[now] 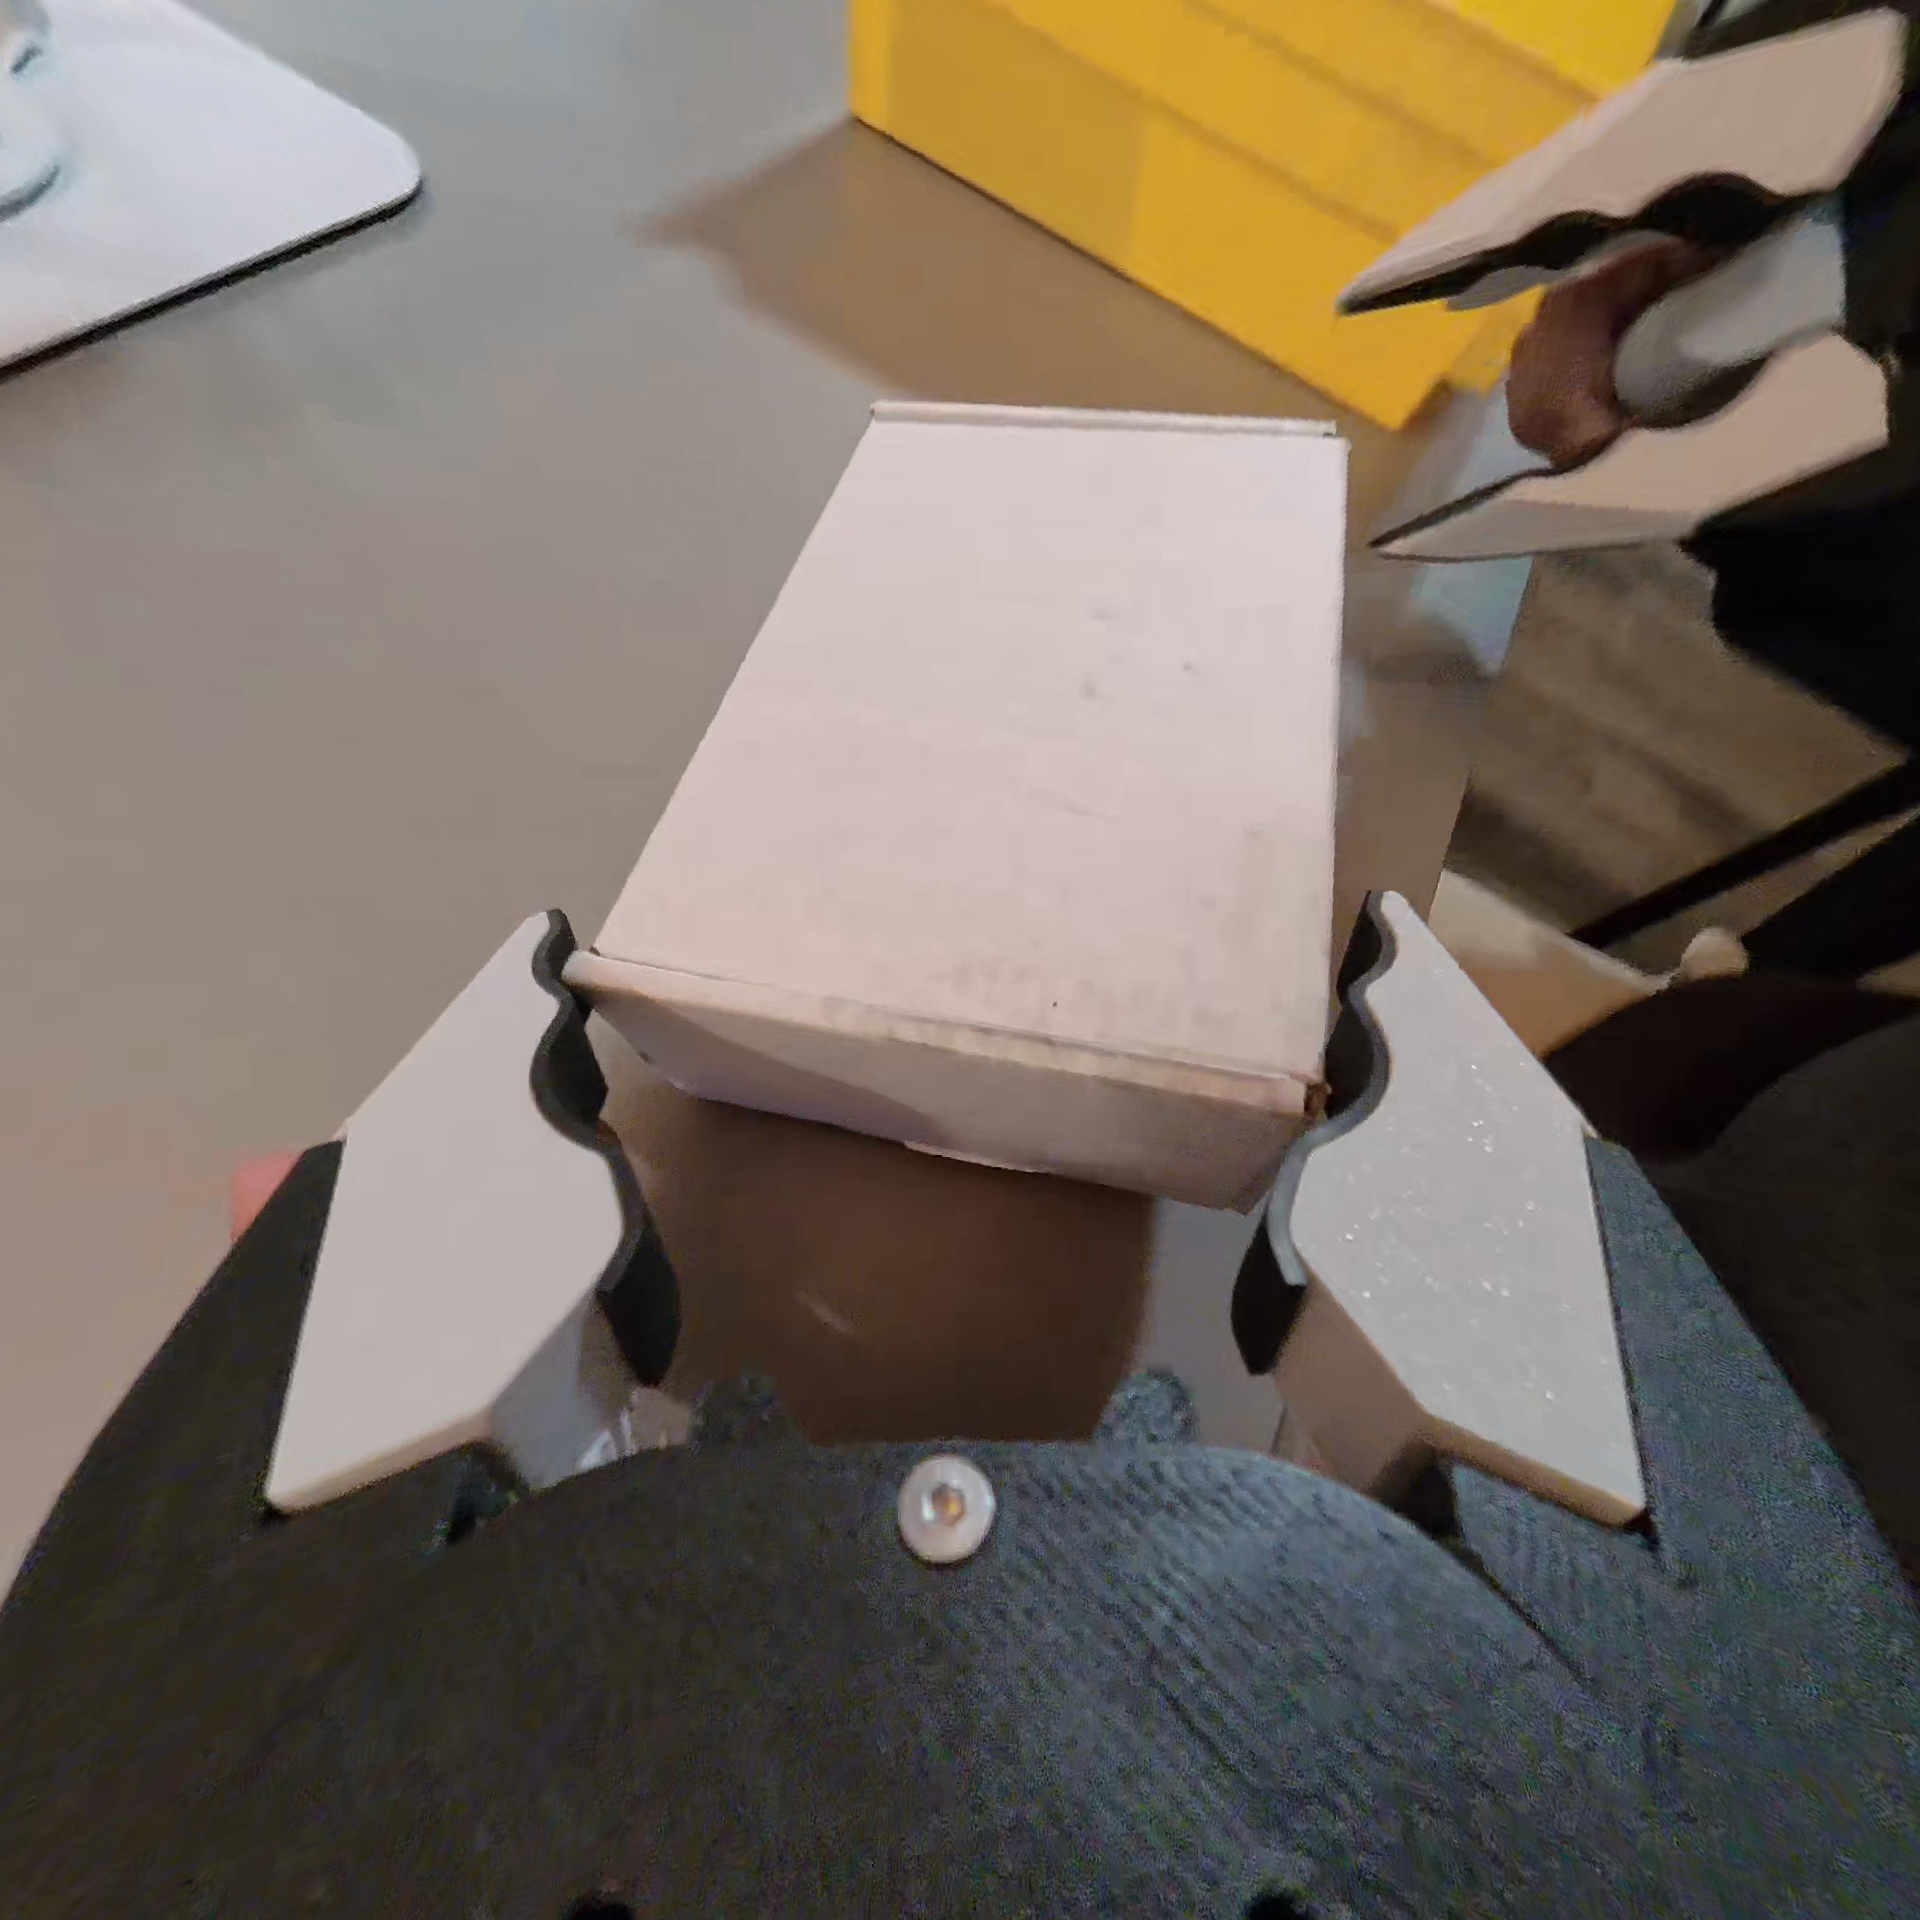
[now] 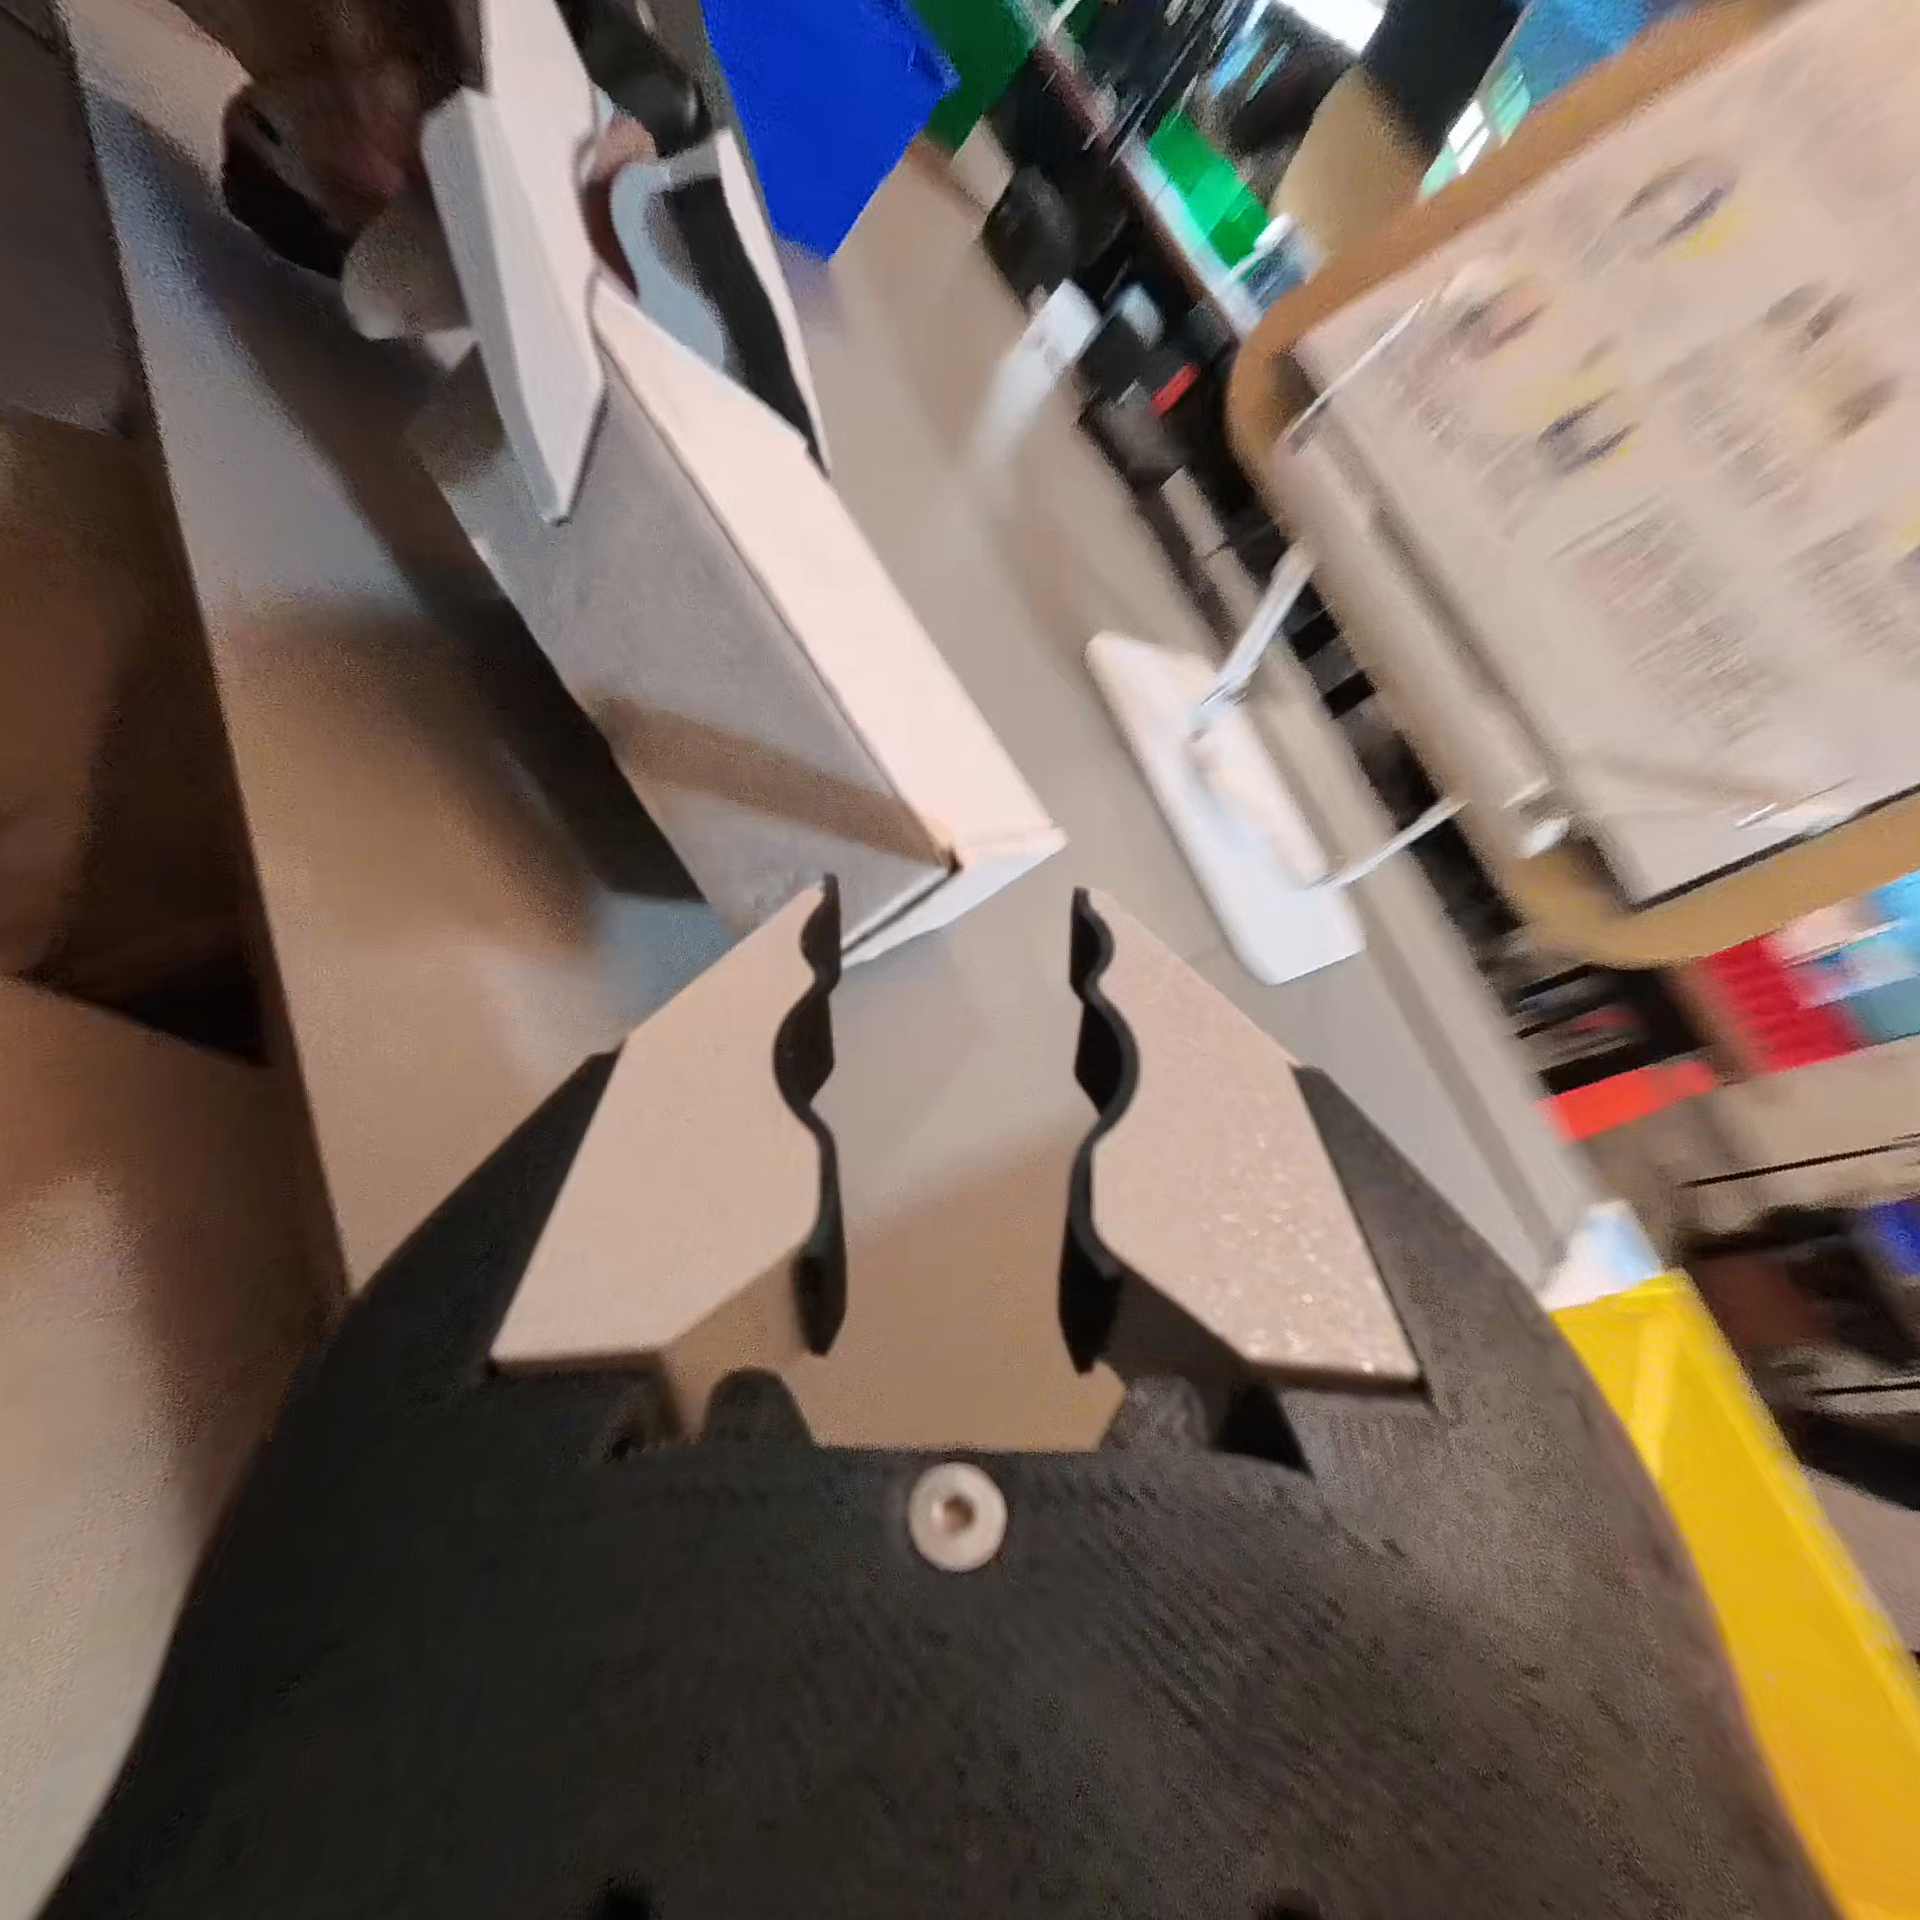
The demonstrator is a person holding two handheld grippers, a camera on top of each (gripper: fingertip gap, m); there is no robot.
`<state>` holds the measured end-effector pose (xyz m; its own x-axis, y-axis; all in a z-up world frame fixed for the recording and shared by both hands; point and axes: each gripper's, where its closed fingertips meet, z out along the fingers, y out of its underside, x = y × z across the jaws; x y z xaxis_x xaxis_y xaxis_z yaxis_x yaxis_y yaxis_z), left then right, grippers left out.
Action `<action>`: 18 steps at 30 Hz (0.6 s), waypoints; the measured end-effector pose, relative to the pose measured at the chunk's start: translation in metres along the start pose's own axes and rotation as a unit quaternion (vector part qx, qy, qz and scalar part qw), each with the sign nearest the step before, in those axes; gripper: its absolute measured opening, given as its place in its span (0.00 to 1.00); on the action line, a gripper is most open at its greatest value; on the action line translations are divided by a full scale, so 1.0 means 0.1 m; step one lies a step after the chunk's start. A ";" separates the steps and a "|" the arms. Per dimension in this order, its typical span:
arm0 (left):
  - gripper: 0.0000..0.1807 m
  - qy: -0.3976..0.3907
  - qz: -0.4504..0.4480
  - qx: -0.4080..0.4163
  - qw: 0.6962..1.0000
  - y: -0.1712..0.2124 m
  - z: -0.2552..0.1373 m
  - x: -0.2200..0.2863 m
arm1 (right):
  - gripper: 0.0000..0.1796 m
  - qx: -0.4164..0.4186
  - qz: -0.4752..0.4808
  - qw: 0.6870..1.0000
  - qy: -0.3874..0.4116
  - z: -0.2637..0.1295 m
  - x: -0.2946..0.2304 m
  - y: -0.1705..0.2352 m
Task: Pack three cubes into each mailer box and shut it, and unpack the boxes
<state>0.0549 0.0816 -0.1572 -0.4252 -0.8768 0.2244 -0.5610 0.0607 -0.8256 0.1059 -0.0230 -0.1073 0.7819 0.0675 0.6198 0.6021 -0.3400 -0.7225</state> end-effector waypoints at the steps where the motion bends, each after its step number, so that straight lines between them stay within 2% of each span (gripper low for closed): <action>1: 0.77 -0.004 -0.014 0.004 1.000 -0.03 0.00 -0.01 | 0.24 0.009 -0.039 0.999 0.021 -0.01 0.00 -0.08; 4: 0.77 -0.028 -0.039 0.005 0.999 -0.07 0.03 -0.02 | 0.27 -0.010 -0.130 0.991 0.026 0.08 -0.23 -0.17; 9: 0.77 -0.048 -0.056 0.007 0.997 -0.13 0.06 0.09 | 0.50 -0.056 -0.218 0.973 0.045 0.25 -0.41 -0.18; 11: 0.77 -0.051 -0.056 0.008 0.997 -0.15 0.08 0.15 | 0.55 -0.067 -0.234 0.969 0.045 0.29 -0.46 -0.16; 13: 0.77 -0.041 -0.042 0.009 0.998 -0.16 0.11 0.25 | 0.52 -0.074 -0.264 0.960 0.060 0.31 -0.46 -0.16; 15: 0.77 -0.037 -0.029 0.008 0.999 -0.16 0.14 0.34 | 0.43 -0.079 -0.294 0.949 0.078 0.30 -0.42 -0.17; 17: 0.78 -0.039 -0.005 0.014 0.999 -0.19 0.15 0.39 | 0.34 -0.085 -0.301 0.948 0.055 0.29 -0.50 -0.12; 18: 0.78 -0.037 0.006 0.019 0.999 -0.20 0.15 0.39 | 0.34 -0.079 -0.302 0.948 0.055 0.28 -0.51 -0.14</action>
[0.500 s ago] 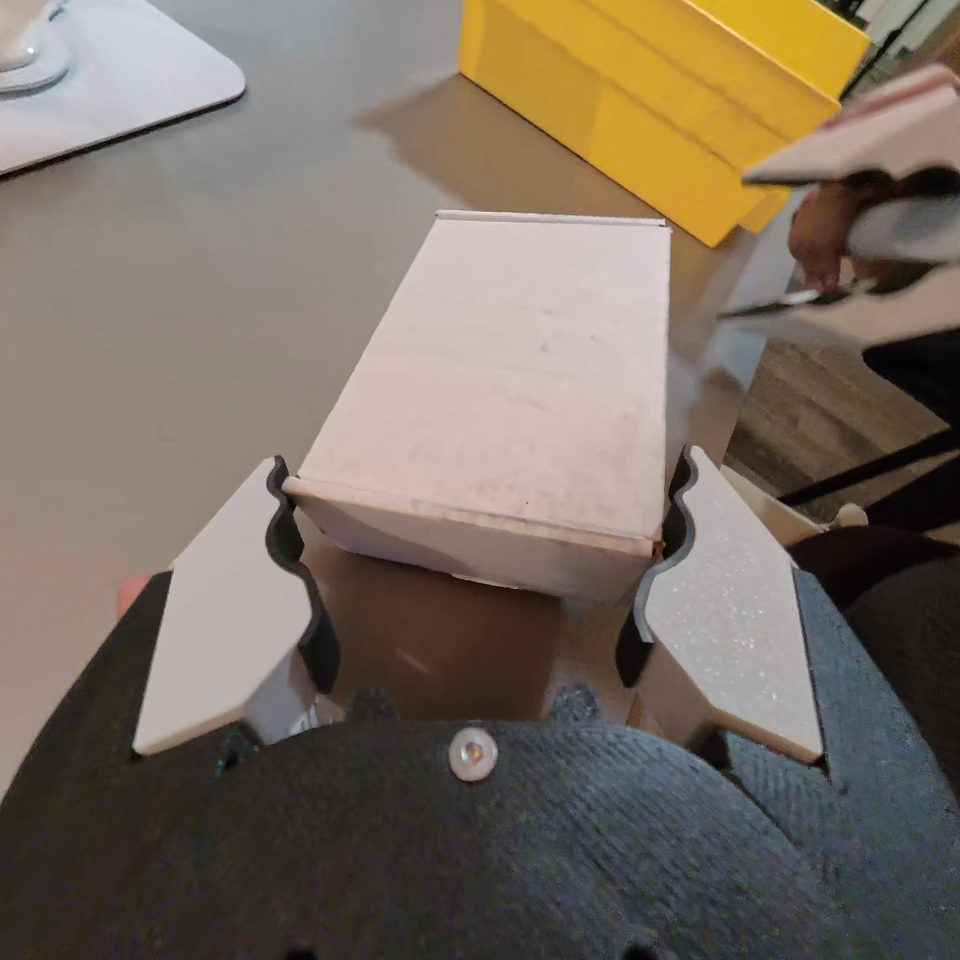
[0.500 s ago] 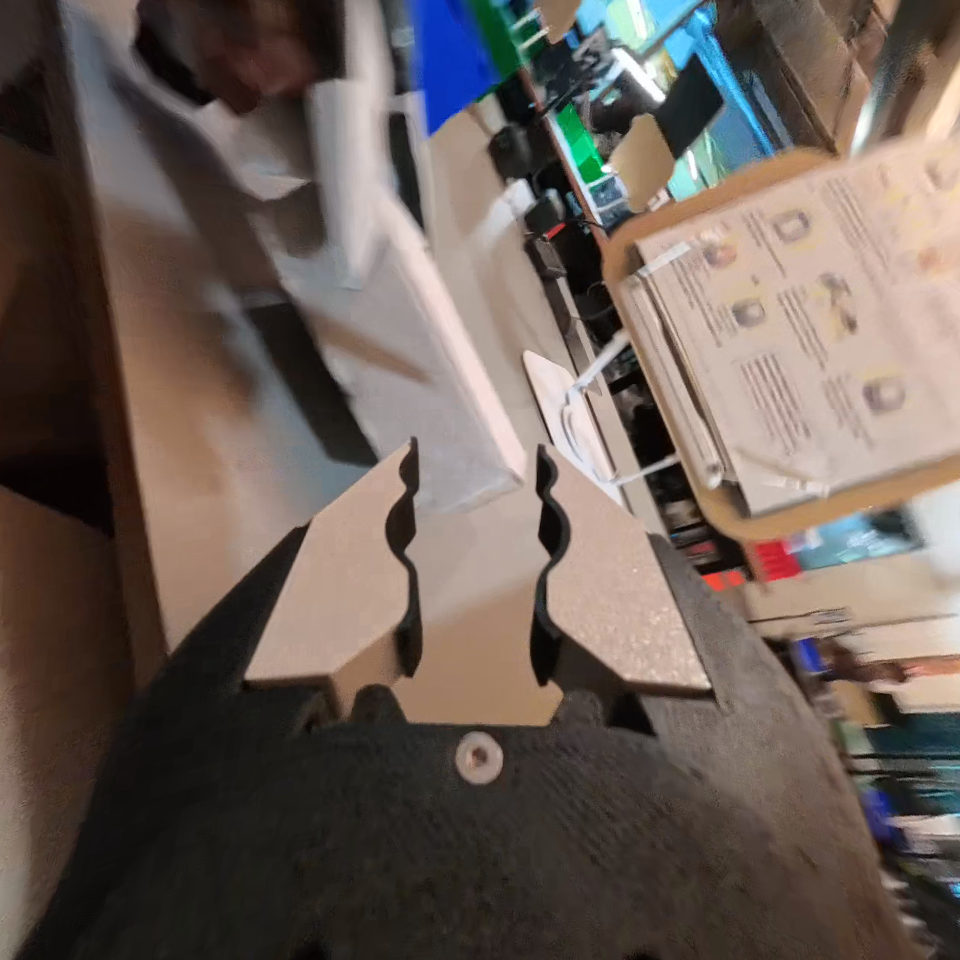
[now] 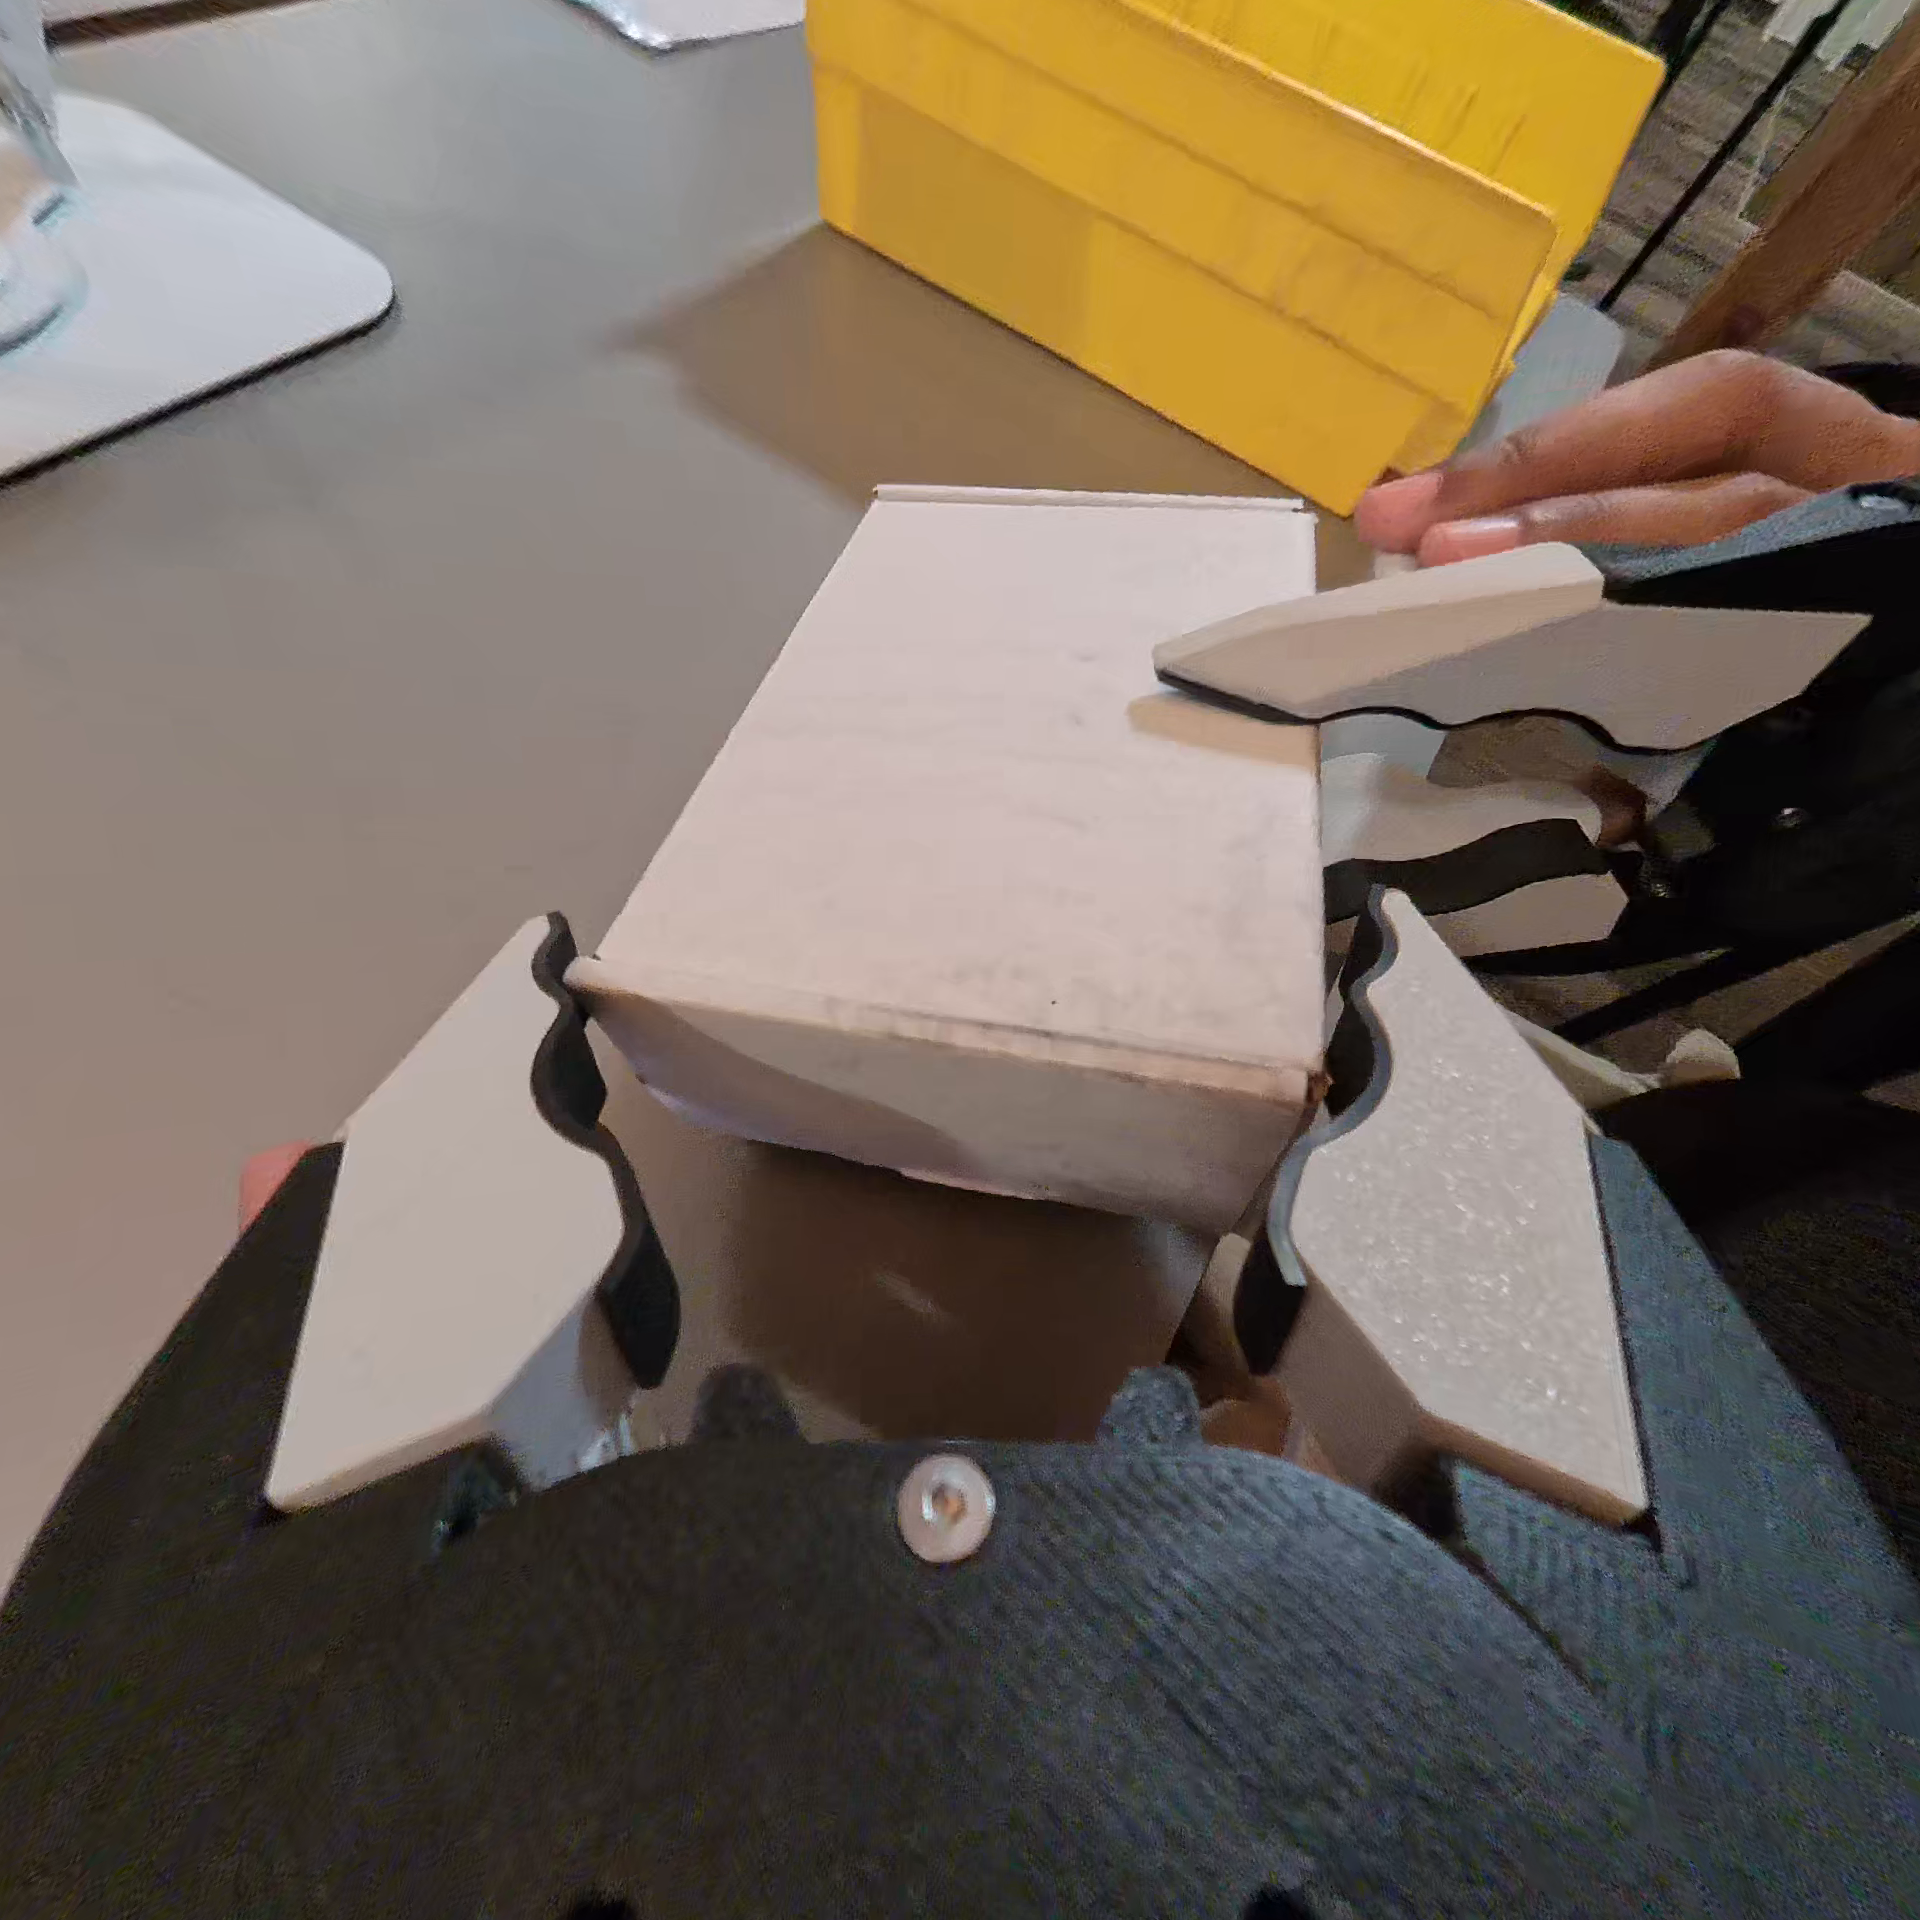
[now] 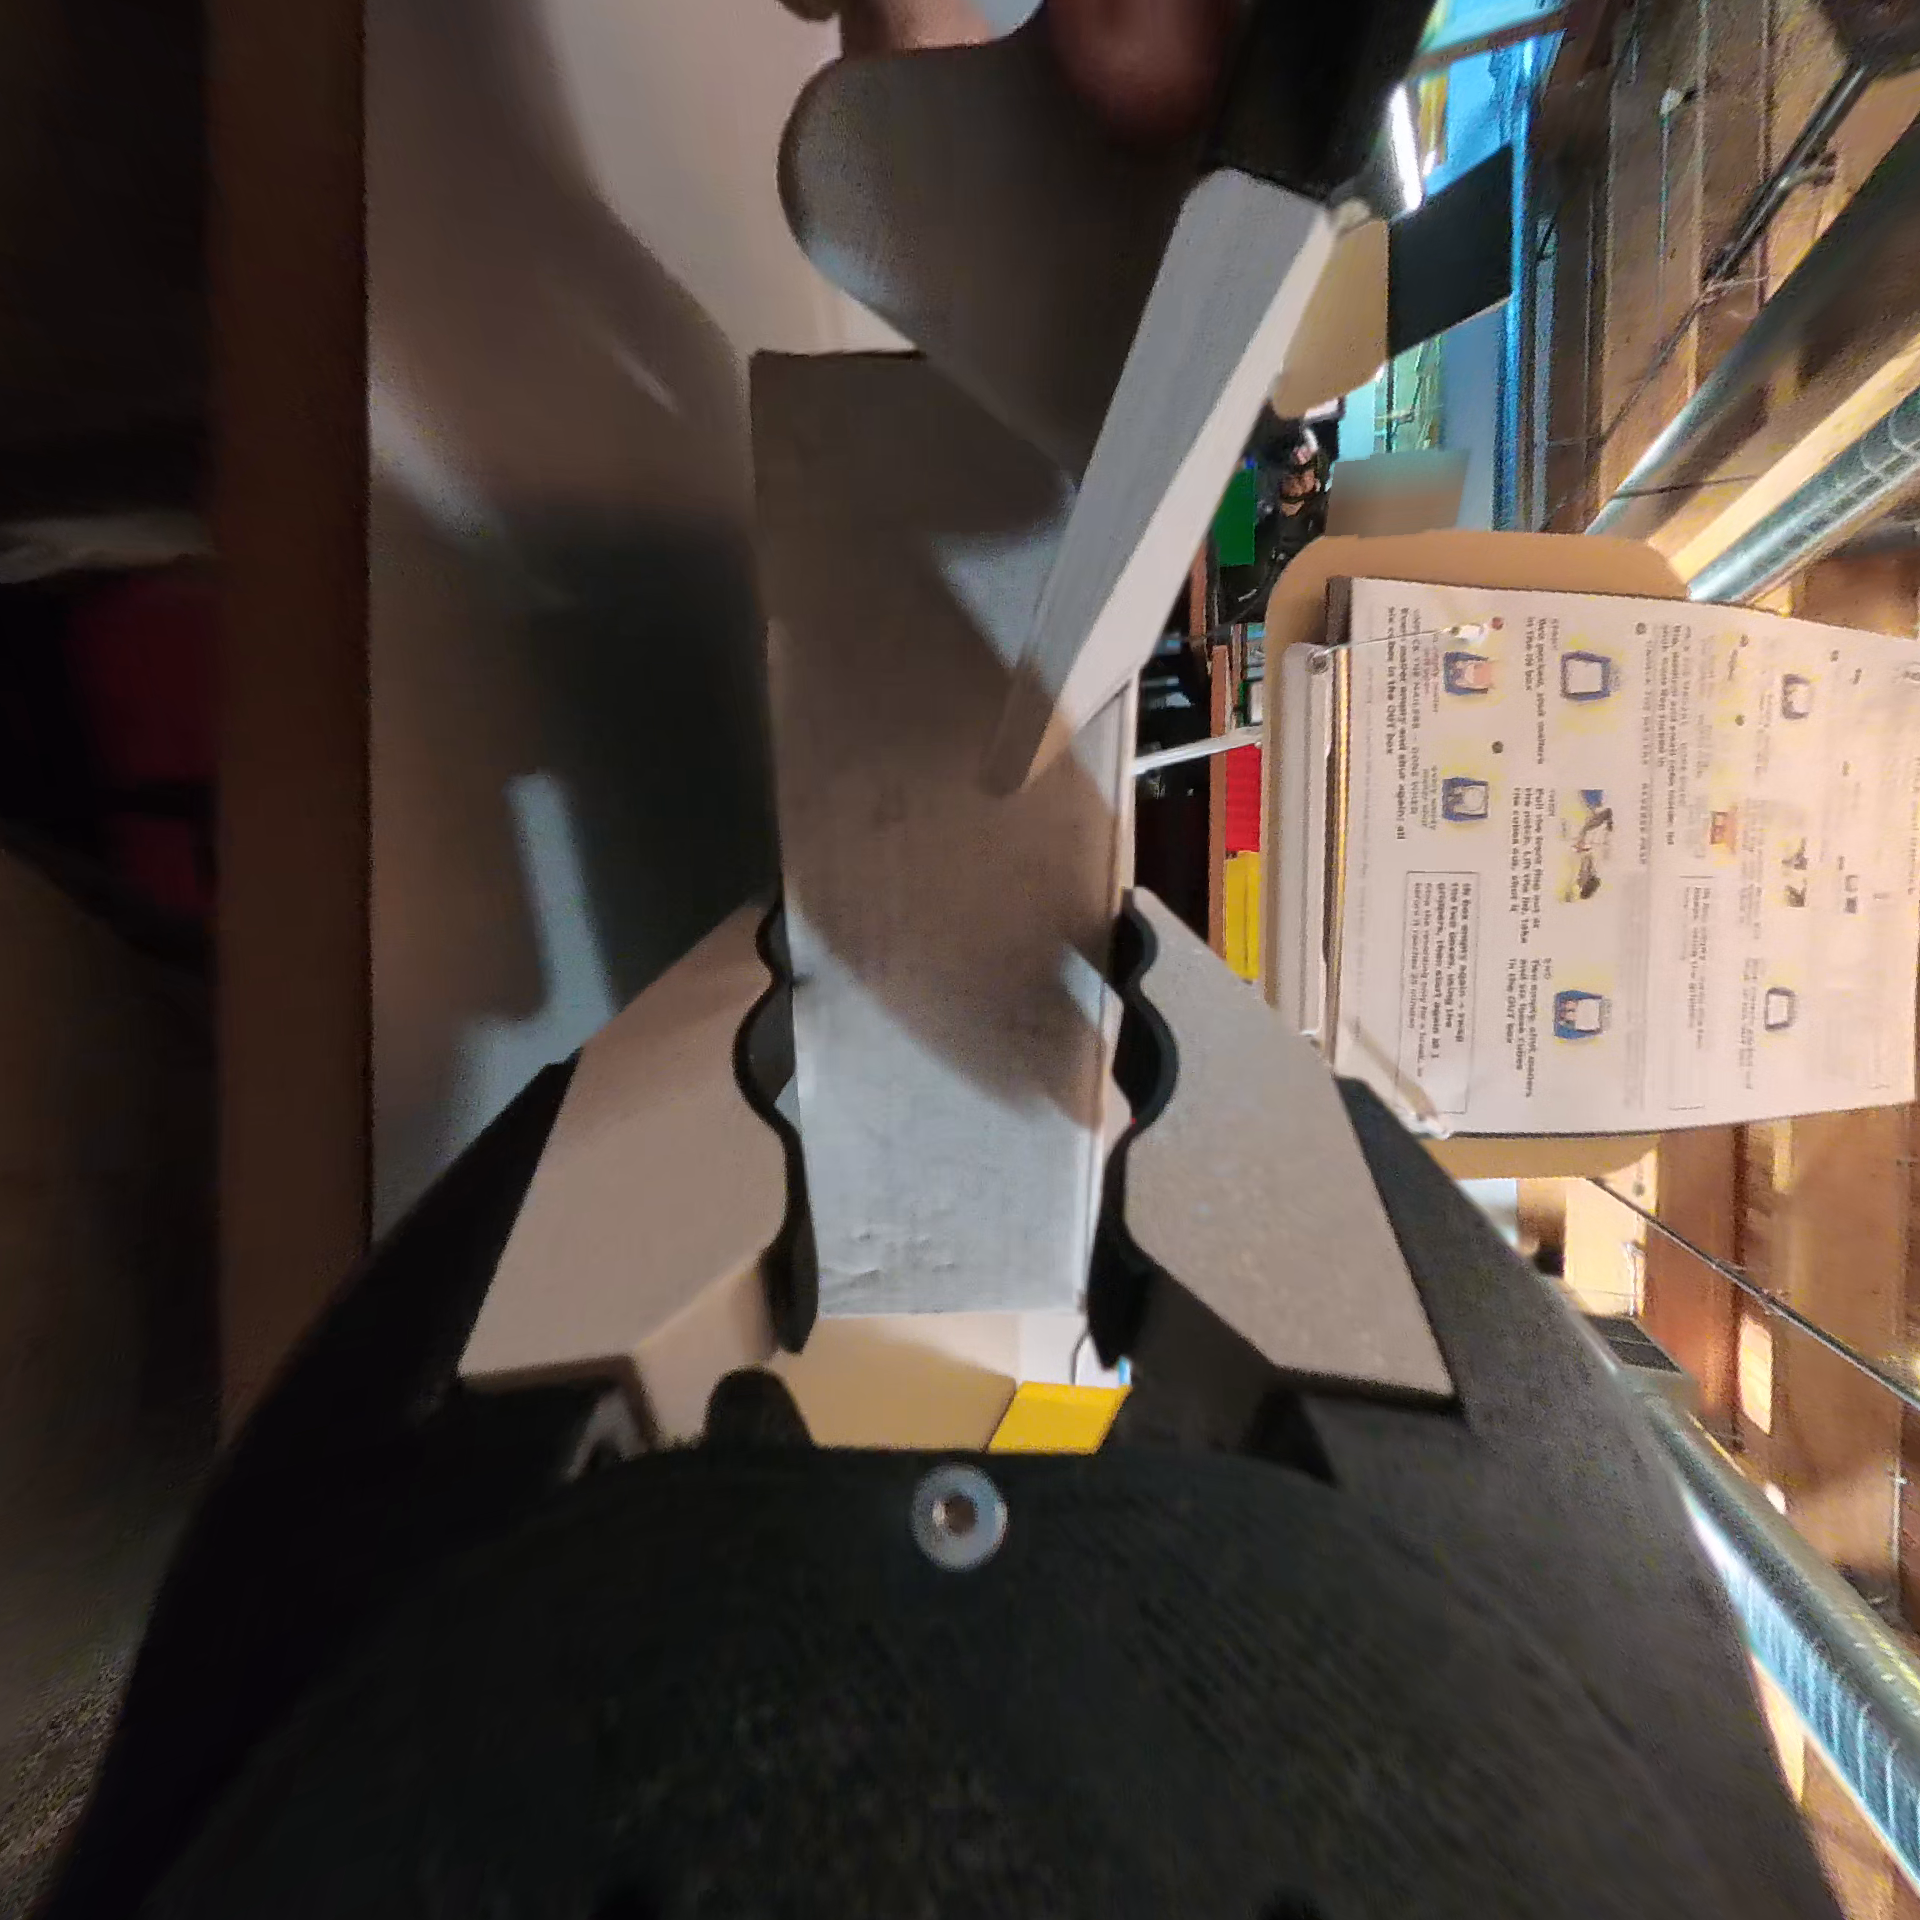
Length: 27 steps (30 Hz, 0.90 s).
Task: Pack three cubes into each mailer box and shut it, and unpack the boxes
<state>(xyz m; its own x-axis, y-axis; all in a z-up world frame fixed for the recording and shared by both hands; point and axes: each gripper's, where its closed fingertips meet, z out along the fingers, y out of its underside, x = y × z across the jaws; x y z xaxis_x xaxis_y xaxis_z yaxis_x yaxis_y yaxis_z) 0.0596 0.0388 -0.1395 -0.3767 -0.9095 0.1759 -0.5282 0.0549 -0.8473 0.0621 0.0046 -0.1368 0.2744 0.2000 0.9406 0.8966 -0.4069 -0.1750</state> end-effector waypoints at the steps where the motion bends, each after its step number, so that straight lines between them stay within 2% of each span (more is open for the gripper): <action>1: 0.78 0.011 0.002 0.001 1.000 0.00 -0.01 0.01 | 0.34 0.004 0.000 1.000 -0.001 -0.02 0.01 -0.01; 5: 0.72 0.029 -0.012 0.055 0.998 -0.17 -0.22 -0.03 | 0.33 -0.004 0.009 1.000 0.022 -0.09 0.19 0.08; 8: 0.69 0.015 -0.020 0.080 0.996 -0.23 -0.42 -0.20 | 0.33 -0.021 -0.003 0.996 0.085 -0.23 0.53 0.25; 12: 0.65 -0.007 -0.035 0.078 0.996 -0.18 -0.47 -0.40 | 0.33 -0.052 -0.015 0.984 0.171 -0.53 1.13 0.50; 15: 0.64 0.008 -0.040 0.065 0.997 -0.12 -0.41 -0.34 | 0.33 -0.127 -0.047 0.968 0.212 -0.76 1.52 1.01; 18: 0.64 -0.005 -0.003 0.030 1.000 0.01 -0.33 -0.31 | 0.33 -0.191 -0.024 0.953 0.232 -0.96 1.75 1.70; 23: 0.59 -0.023 0.072 0.005 0.997 0.09 -0.26 -0.22 | 0.33 -0.264 -0.021 0.945 0.194 -1.07 1.58 2.79; 27: 0.56 0.007 0.056 -0.010 0.998 0.15 -0.20 -0.11 | 0.33 -0.266 -0.062 0.955 0.119 -0.90 1.26 3.19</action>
<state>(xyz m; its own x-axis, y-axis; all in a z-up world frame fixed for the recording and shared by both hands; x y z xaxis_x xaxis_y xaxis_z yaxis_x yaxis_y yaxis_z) 0.0405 0.0579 -0.1440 -0.4456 -0.8909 0.0877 -0.4975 0.1650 -0.8516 0.3515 -0.1805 -0.0481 0.0345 0.0927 0.9951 0.5968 -0.8006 0.0538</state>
